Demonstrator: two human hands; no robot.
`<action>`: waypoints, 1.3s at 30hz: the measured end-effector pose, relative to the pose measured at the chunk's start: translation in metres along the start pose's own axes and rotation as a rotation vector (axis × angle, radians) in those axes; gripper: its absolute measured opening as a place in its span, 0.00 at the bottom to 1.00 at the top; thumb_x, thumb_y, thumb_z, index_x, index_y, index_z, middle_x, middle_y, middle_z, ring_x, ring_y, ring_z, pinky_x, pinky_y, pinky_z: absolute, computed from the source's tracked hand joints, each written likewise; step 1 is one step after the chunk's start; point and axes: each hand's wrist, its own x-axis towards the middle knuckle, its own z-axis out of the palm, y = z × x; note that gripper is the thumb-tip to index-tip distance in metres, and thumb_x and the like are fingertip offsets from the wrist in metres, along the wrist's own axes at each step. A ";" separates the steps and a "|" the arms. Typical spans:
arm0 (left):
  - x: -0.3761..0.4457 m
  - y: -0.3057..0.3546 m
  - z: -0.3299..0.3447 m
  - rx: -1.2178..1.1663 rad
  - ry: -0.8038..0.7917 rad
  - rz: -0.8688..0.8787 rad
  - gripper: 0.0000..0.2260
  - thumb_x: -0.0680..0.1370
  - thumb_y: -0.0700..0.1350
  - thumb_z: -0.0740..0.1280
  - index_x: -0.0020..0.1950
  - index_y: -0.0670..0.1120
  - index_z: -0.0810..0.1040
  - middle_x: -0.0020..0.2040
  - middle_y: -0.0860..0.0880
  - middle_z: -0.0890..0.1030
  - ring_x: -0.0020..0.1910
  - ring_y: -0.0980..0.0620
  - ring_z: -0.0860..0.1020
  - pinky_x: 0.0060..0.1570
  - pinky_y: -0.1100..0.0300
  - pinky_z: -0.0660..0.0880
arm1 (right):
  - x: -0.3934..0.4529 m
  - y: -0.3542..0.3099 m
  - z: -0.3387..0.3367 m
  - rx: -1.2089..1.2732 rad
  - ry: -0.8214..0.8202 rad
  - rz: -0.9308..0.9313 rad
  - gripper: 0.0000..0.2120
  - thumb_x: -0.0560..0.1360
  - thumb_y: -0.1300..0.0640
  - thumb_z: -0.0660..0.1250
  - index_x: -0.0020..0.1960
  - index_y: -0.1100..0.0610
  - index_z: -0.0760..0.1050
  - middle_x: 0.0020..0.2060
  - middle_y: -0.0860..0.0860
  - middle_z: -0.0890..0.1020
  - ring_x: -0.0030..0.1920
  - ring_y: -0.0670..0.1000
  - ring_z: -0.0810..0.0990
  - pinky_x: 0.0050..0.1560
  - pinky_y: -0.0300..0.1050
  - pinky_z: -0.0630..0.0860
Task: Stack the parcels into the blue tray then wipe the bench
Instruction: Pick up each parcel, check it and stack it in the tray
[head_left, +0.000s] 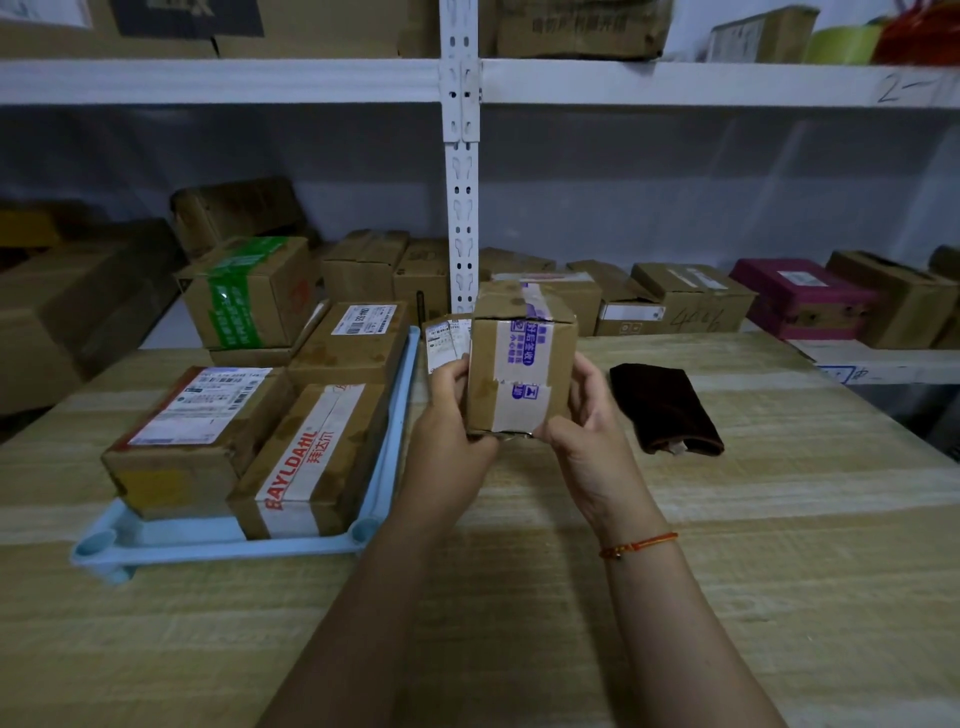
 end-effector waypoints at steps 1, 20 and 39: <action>0.000 0.000 0.000 -0.005 -0.017 0.000 0.36 0.72 0.36 0.74 0.72 0.57 0.60 0.64 0.56 0.77 0.61 0.59 0.77 0.56 0.57 0.79 | 0.000 0.000 0.000 -0.013 -0.006 -0.008 0.36 0.63 0.70 0.67 0.67 0.48 0.67 0.63 0.54 0.78 0.63 0.53 0.78 0.50 0.43 0.78; -0.004 0.032 -0.012 -0.661 -0.135 -0.298 0.36 0.65 0.71 0.66 0.68 0.54 0.70 0.57 0.53 0.82 0.56 0.52 0.82 0.53 0.50 0.77 | -0.007 0.004 0.004 -0.279 0.031 -0.112 0.40 0.70 0.80 0.64 0.70 0.45 0.61 0.63 0.49 0.73 0.60 0.37 0.75 0.53 0.31 0.75; -0.010 0.022 0.001 -0.086 0.144 0.021 0.33 0.68 0.51 0.76 0.64 0.55 0.59 0.69 0.54 0.62 0.67 0.54 0.65 0.53 0.63 0.71 | -0.006 -0.016 0.015 -0.025 0.148 0.093 0.14 0.79 0.49 0.62 0.60 0.54 0.75 0.40 0.36 0.84 0.44 0.38 0.83 0.47 0.42 0.78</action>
